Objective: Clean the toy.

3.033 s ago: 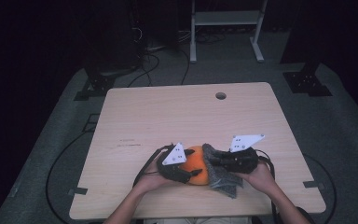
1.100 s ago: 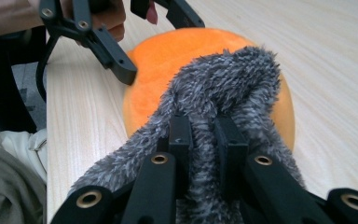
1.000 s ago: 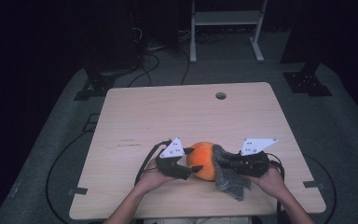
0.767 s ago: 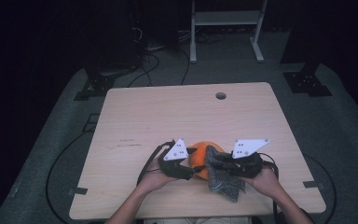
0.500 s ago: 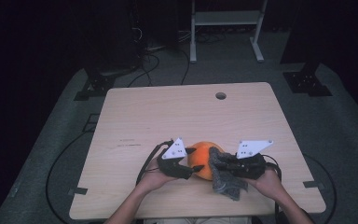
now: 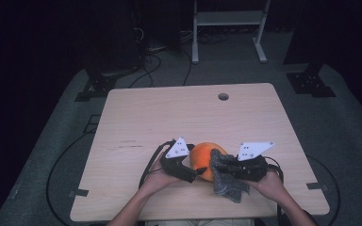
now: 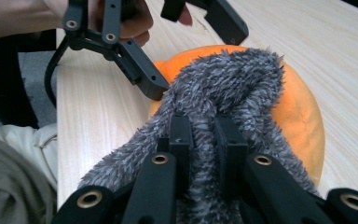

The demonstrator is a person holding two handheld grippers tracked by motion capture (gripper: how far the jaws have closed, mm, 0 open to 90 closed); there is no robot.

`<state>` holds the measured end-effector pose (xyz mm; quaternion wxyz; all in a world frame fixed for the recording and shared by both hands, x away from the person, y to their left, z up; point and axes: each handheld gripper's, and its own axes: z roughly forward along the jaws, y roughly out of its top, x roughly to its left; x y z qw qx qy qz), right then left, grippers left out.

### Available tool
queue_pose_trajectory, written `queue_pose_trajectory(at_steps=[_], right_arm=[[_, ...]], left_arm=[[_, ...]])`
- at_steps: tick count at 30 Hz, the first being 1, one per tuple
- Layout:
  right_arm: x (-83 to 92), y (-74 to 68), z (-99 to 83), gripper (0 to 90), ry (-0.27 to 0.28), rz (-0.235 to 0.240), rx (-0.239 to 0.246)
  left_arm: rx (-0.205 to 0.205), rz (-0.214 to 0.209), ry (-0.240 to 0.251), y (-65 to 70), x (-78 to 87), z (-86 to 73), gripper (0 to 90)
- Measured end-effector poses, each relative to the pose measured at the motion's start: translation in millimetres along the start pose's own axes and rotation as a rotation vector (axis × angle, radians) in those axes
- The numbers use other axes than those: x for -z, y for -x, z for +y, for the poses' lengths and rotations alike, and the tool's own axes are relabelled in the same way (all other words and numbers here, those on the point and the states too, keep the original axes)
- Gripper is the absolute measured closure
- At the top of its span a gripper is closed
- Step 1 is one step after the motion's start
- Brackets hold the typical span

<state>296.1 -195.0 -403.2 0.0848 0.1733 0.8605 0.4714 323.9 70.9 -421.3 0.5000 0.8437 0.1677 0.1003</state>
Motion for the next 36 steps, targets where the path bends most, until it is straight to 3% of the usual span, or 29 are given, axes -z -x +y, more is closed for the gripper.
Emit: queue_pose_trajectory(at_steps=[4, 8, 10, 13, 16, 18, 21, 23, 28, 33, 36], right_arm=[[5.6, -3.3, 11.1, 78.8, 0.002, 0.007, 0.015], [5.6, -8.2, 33.7, 78.6, 0.003, 0.013, 0.071], [1.0, -7.5, 39.5, 78.7, -0.028, 0.008, 0.091], [-4.8, -3.7, 35.0, 78.9, -0.044, 0.021, 0.071], [-5.6, -2.6, 27.0, 79.1, -0.027, 0.030, 0.038], [-6.7, -4.0, 25.8, 79.1, -0.029, 0.039, 0.041], [-7.3, -7.5, 30.0, 79.1, -0.045, 0.020, 0.066], [-6.0, -4.2, 30.8, 79.1, -0.039, 0.023, 0.054], [2.0, 5.2, 25.8, 79.2, -0.052, 0.016, 0.035], [8.6, 11.4, 38.2, 79.2, -0.029, -0.008, 0.038], [2.9, 13.6, 38.2, 79.3, -0.054, -0.012, 0.040]], left_arm=[[-0.086, 0.007, 0.008, 7.2, 2.1, 3.3, 26.7], [-0.179, 0.021, 0.014, 19.1, 0.6, 7.4, 28.9], [-0.210, 0.027, 0.008, 22.2, 1.2, 7.9, 29.7], [-0.178, 0.016, 0.020, 18.9, 2.7, 4.7, 28.1], [-0.090, 0.006, 0.014, 11.6, 0.3, 3.0, 12.7], [-0.041, -0.025, 0.017, 8.7, -2.3, 1.0, 10.9], [-0.078, -0.015, 0.024, 9.9, 1.4, 0.7, 23.3], [-0.096, -0.010, 0.027, 11.1, 2.3, 0.6, 28.4], [-0.118, -0.023, 0.029, 10.9, 2.2, -0.3, 30.9], [-0.191, -0.025, 0.013, 16.9, 2.7, 0.8, 33.0], [-0.180, -0.023, 0.013, 15.4, 4.3, -0.1, 31.3]])
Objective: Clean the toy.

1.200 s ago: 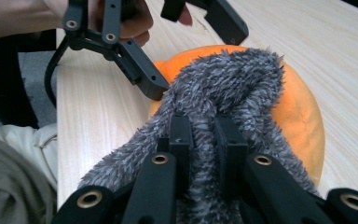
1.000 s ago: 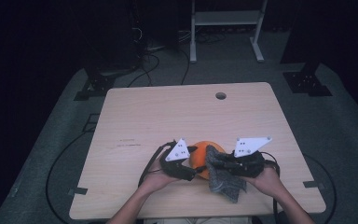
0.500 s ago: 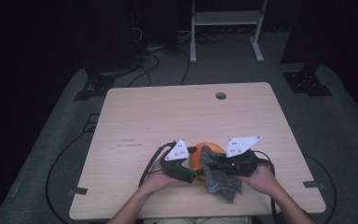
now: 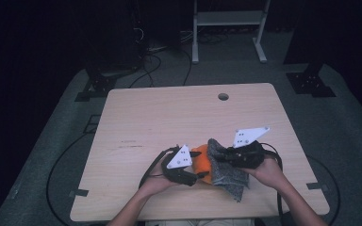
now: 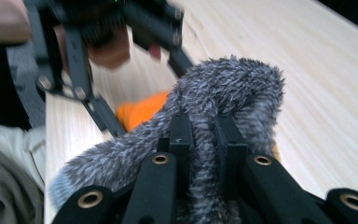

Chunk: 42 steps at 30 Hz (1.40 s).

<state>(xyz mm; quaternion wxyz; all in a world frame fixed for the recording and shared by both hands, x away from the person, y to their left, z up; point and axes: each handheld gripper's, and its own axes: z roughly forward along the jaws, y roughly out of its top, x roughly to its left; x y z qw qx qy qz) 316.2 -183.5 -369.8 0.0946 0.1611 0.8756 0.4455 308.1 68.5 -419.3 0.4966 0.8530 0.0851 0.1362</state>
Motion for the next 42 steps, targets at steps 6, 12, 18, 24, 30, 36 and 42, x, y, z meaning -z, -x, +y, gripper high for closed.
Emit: queue_pose_trajectory(at_steps=[6, 12, 18, 24, 30, 36, 42], right_arm=[[-5.3, -9.1, -12.1, 79.9, -0.008, 0.021, -0.007], [-4.4, -16.3, -4.5, 79.6, -0.026, 0.028, 0.036], [2.8, -5.8, -22.8, 80.0, -0.045, -0.032, -0.005], [4.2, -5.7, -28.7, 79.9, -0.037, -0.026, -0.027], [4.9, -8.0, -9.9, 79.9, -0.001, -0.006, 0.004], [-5.3, -2.0, -8.3, 80.0, -0.024, 0.016, -0.017], [-14.3, -11.6, -14.3, 80.1, -0.015, 0.022, -0.011]], left_arm=[[0.091, -0.045, 0.018, -5.6, -0.7, 0.4, 19.4], [0.014, -0.030, -0.003, 0.6, 2.4, -0.1, 32.8], [0.063, -0.042, 0.006, -6.8, 4.3, -5.4, 32.7], [0.120, -0.025, 0.013, -7.3, -1.7, 0.3, 21.2], [-0.054, -0.027, -0.026, 7.8, -1.0, 3.3, 33.3], [0.004, -0.057, -0.018, 2.1, 3.6, -2.8, 30.7], [0.043, -0.042, -0.024, -0.2, 1.5, -1.5, 25.8]])
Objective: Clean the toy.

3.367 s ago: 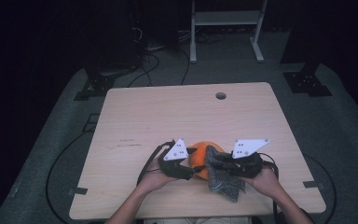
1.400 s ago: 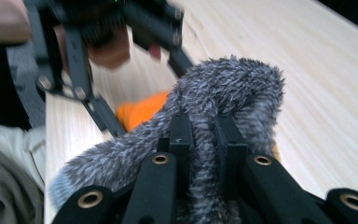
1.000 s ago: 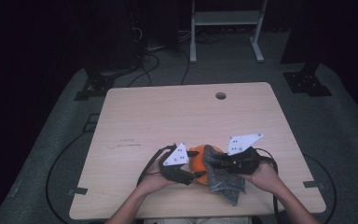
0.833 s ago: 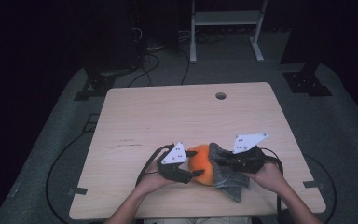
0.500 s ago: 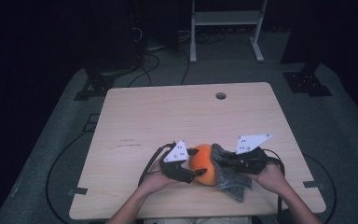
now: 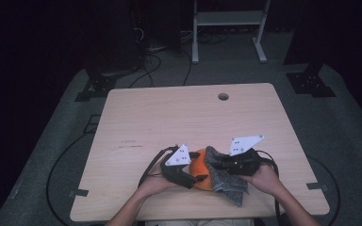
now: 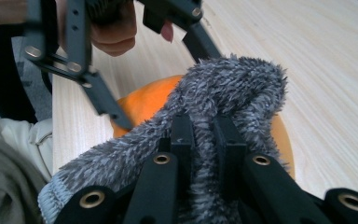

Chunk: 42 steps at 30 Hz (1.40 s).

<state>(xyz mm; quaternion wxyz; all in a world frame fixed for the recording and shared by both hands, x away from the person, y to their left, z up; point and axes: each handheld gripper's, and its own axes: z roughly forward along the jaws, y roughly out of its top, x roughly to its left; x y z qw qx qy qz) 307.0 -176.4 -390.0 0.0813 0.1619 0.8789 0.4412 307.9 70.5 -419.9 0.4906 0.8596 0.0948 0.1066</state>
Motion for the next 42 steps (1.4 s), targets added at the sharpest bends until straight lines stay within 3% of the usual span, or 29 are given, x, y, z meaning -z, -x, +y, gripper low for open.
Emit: queue_pose_trajectory(at_steps=[8, 11, 13, 17, 19, 21, 23, 26, 30, 34, 36, 40, 42], right_arm=[[15.6, 11.4, -29.6, 79.9, 0.023, -0.024, -0.081], [16.6, 8.2, -25.9, 79.4, 0.063, -0.031, -0.059], [10.6, 5.9, -23.2, 79.7, 0.050, -0.033, -0.036], [1.0, 2.5, -23.8, 79.8, 0.057, 0.003, -0.040], [-4.5, -2.2, -22.2, 79.8, 0.059, 0.027, -0.025], [-9.2, -8.4, -19.0, 79.8, 0.058, 0.048, -0.009], [-10.3, -11.0, -18.8, 79.9, 0.048, 0.039, 0.006], [-5.0, -6.5, -24.8, 79.9, 0.048, 0.039, -0.014], [2.5, 1.0, -42.9, 79.9, 0.033, 0.020, -0.059], [5.2, 6.4, -62.4, 79.8, -0.019, -0.022, -0.095], [5.2, 7.6, -68.0, 79.7, -0.030, -0.017, -0.115], [11.1, 8.7, -60.1, 79.2, 0.027, 0.015, -0.118], [13.0, 8.3, -50.5, 79.2, 0.097, 0.053, -0.122]], left_arm=[[-0.013, -0.006, -0.023, -1.4, 1.3, -5.3, 32.0], [-0.012, -0.010, -0.034, -2.5, 2.7, -4.8, 32.2], [0.001, -0.020, -0.032, -4.3, 5.4, -3.3, 29.3], [0.017, -0.034, 0.021, -6.0, 7.6, 1.0, 19.7], [0.011, -0.009, -0.007, -5.3, 2.5, 3.4, 15.0], [0.002, 0.011, -0.073, -5.2, -4.4, 1.5, 11.7], [-0.009, 0.012, -0.077, -5.6, -4.6, -3.5, 16.8], [-0.009, 0.012, -0.071, -7.2, -2.2, -6.4, 21.2], [-0.017, 0.009, -0.072, -8.7, -1.2, -9.5, 26.2], [0.001, 0.007, -0.077, -11.2, 2.3, -13.6, 28.6], [0.008, 0.008, -0.072, -11.8, 3.0, -15.1, 29.0], [0.018, 0.010, -0.070, -14.2, 3.1, -16.6, 29.1], [0.019, 0.013, -0.074, -14.5, 3.4, -16.2, 26.1]])
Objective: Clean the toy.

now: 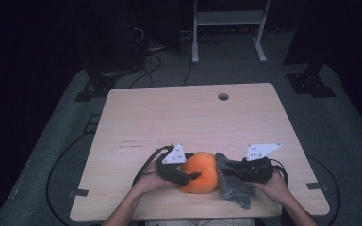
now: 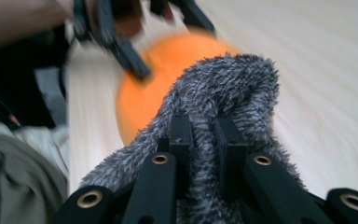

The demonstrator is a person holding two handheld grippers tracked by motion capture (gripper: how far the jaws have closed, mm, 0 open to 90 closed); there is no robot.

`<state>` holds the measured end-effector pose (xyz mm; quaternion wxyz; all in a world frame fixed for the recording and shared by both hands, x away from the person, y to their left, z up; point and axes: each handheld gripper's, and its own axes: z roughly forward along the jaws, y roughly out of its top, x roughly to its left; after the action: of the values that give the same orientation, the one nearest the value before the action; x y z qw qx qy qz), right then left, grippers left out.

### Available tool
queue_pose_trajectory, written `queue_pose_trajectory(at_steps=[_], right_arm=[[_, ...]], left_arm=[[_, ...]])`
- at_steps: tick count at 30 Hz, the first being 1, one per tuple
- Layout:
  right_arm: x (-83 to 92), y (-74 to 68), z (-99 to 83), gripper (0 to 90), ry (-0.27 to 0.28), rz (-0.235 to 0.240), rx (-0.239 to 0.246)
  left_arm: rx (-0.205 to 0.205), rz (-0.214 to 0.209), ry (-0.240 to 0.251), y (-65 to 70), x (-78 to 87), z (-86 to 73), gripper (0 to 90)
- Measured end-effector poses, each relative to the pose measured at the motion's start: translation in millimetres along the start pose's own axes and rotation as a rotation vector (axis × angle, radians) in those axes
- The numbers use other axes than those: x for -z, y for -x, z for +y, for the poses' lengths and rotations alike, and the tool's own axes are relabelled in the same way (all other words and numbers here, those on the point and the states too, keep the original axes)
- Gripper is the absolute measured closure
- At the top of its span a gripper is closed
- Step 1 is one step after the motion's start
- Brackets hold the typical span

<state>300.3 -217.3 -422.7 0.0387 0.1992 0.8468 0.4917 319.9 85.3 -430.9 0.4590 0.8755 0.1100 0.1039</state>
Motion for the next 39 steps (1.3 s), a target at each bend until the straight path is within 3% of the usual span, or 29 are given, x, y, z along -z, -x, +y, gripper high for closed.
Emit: queue_pose_trajectory(at_steps=[1, 4, 5, 6, 8, 10, 15, 18, 19, 20, 22, 23, 24, 26, 27, 30, 34, 36, 39], right_arm=[[-1.7, -1.0, 5.1, 79.2, 0.009, 0.005, 0.011], [-14.4, -1.4, 10.1, 79.4, -0.032, 0.000, 0.035], [-17.4, -0.2, 8.7, 79.5, -0.032, 0.005, 0.029], [-18.0, 0.6, 8.2, 79.5, -0.035, 0.007, 0.021], [-14.9, -0.3, 8.5, 79.4, -0.034, -0.002, 0.021], [-11.2, -0.9, 8.8, 79.4, -0.028, -0.004, 0.020], [2.0, 2.2, 12.8, 79.4, 0.022, -0.035, 0.017], [3.2, 3.8, 20.7, 79.4, 0.052, -0.046, 0.033], [-0.1, 4.9, 22.0, 79.4, 0.041, -0.046, 0.033], [-5.1, 5.6, 22.0, 79.4, 0.021, -0.049, 0.039], [-14.2, 6.6, 19.3, 79.6, 0.019, -0.040, 0.032], [-16.2, 6.0, 19.2, 79.6, 0.017, -0.034, 0.031], [-19.1, 2.6, 20.2, 79.6, 0.012, -0.034, 0.046], [-21.4, -3.1, 22.4, 79.6, -0.002, -0.053, 0.079], [-21.7, -3.3, 22.3, 79.7, -0.005, -0.055, 0.085], [-18.5, 2.6, 14.5, 79.8, -0.024, -0.054, 0.055], [-11.5, 13.4, -4.7, 79.7, -0.067, -0.058, -0.024], [-7.2, 14.8, -9.9, 79.7, -0.095, -0.074, -0.031], [-0.4, 15.3, -8.8, 79.5, -0.059, -0.069, -0.045]], left_arm=[[0.005, 0.002, 0.002, 0.1, 0.0, 1.0, 22.0], [0.038, 0.016, -0.040, -1.2, -0.3, 4.9, 9.4], [0.044, -0.001, -0.042, -1.4, -0.8, 4.7, 11.0], [0.035, -0.003, -0.037, 0.0, -0.8, 4.6, 18.1], [-0.014, 0.018, -0.025, 3.9, 0.3, 7.9, 34.8], [-0.057, 0.037, 0.010, 6.5, 1.6, 13.2, 43.0], [-0.195, 0.142, 0.067, 11.9, -2.4, 22.1, 46.2], [-0.241, 0.115, 0.049, 14.7, -8.4, 21.1, 44.9], [-0.239, 0.113, 0.062, 15.2, -9.5, 19.4, 43.8], [-0.211, 0.096, 0.056, 13.0, -9.2, 18.5, 40.9], [-0.123, 0.074, 0.081, 6.6, -7.1, 16.6, 24.6], [-0.048, 0.045, 0.114, 1.5, -5.0, 14.9, 21.4], [-0.025, 0.033, 0.113, -1.3, -4.0, 14.1, 19.9], [-0.035, 0.048, 0.075, -2.7, -3.8, 10.8, 27.4], [-0.033, 0.042, 0.078, -2.2, -3.8, 8.2, 29.5], [-0.041, 0.057, 0.071, -1.4, -2.6, 3.5, 33.2], [-0.033, 0.050, 0.086, -1.7, -2.9, 0.0, 34.3], [-0.040, 0.053, 0.083, -0.9, -3.1, 0.0, 34.8], [-0.037, 0.044, 0.098, -0.2, -4.4, -1.3, 35.5]])
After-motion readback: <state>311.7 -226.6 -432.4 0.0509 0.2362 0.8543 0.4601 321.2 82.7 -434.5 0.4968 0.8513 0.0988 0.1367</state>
